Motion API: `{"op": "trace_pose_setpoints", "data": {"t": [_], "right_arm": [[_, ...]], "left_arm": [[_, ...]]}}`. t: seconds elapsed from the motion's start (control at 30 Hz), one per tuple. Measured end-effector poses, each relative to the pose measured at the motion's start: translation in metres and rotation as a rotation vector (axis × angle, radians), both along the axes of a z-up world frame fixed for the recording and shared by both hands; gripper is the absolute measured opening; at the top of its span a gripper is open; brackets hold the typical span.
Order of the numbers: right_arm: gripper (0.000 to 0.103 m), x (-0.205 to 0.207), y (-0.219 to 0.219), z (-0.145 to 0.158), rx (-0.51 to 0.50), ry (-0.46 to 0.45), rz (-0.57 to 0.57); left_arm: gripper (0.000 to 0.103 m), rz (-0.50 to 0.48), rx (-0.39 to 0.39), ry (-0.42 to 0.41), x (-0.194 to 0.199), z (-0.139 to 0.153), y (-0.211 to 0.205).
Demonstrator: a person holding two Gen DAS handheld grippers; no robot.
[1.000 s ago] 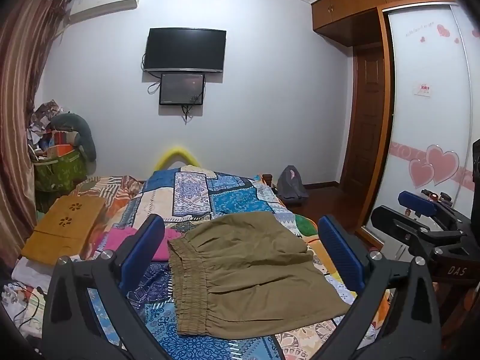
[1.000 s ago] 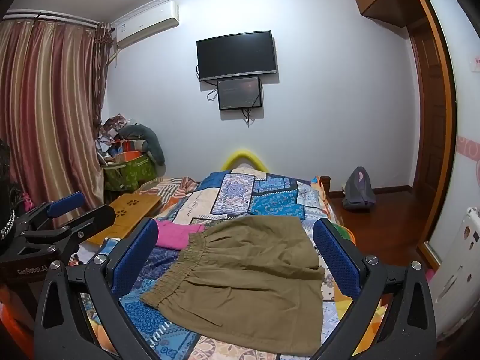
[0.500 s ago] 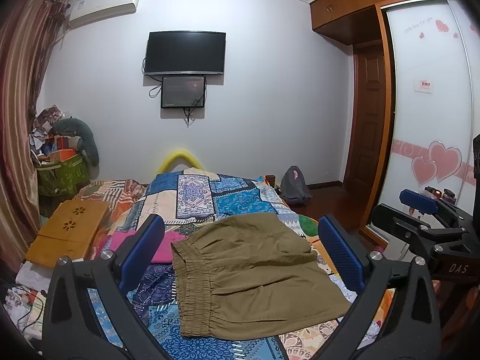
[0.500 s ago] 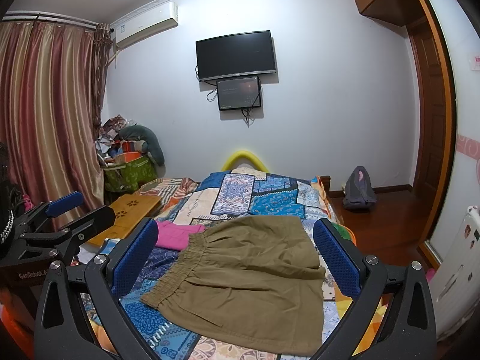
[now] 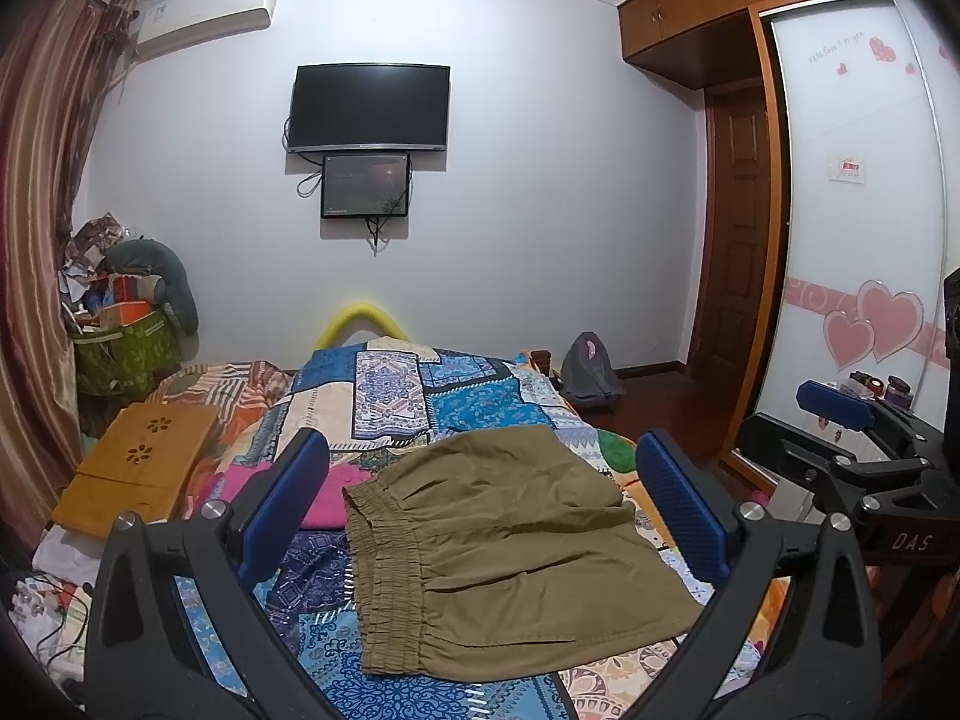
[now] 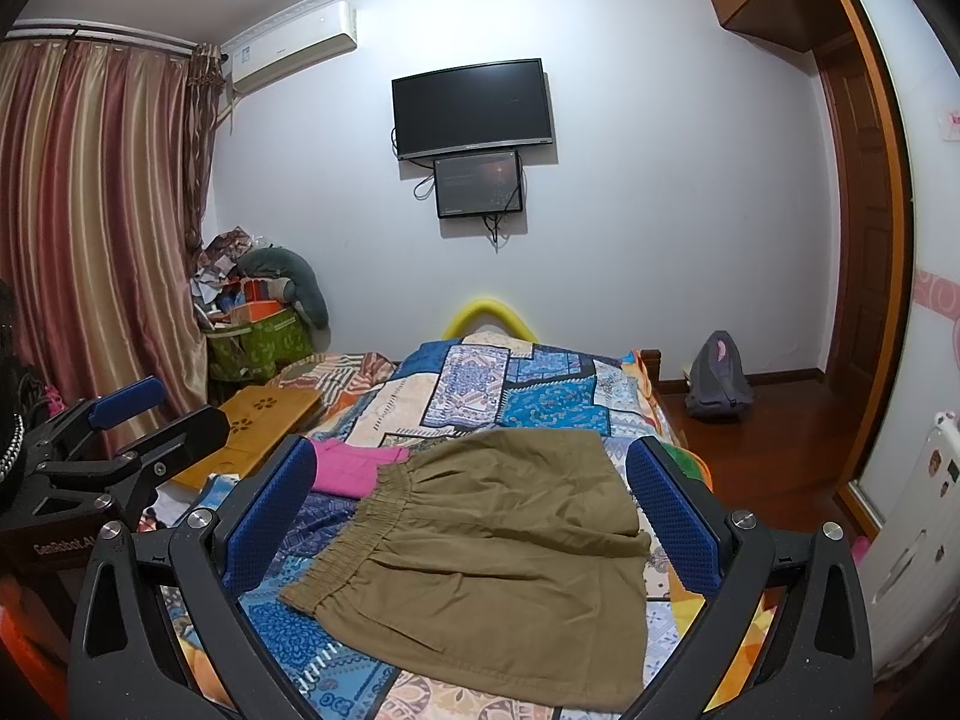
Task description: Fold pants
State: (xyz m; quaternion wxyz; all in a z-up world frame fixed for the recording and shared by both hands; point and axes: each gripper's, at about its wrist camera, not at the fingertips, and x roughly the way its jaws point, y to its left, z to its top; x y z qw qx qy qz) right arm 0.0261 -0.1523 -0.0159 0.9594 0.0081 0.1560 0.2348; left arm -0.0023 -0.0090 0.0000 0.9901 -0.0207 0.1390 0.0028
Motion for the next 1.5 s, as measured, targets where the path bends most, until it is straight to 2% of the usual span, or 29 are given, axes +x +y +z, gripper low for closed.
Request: {"op": "trace_pose_setpoints", "data": {"t": [1.23, 1.5], "right_arm": [[0.103, 0.0, 0.002, -0.005, -0.003, 0.0, -0.014], [0.103, 0.014, 0.003, -0.009, -0.012, 0.017, -0.031]], "left_arm": [[0.103, 0.003, 0.004, -0.014, 0.003, 0.003, -0.001], [0.103, -0.004, 0.013, 0.001, 0.017, -0.005, 0.003]]}}
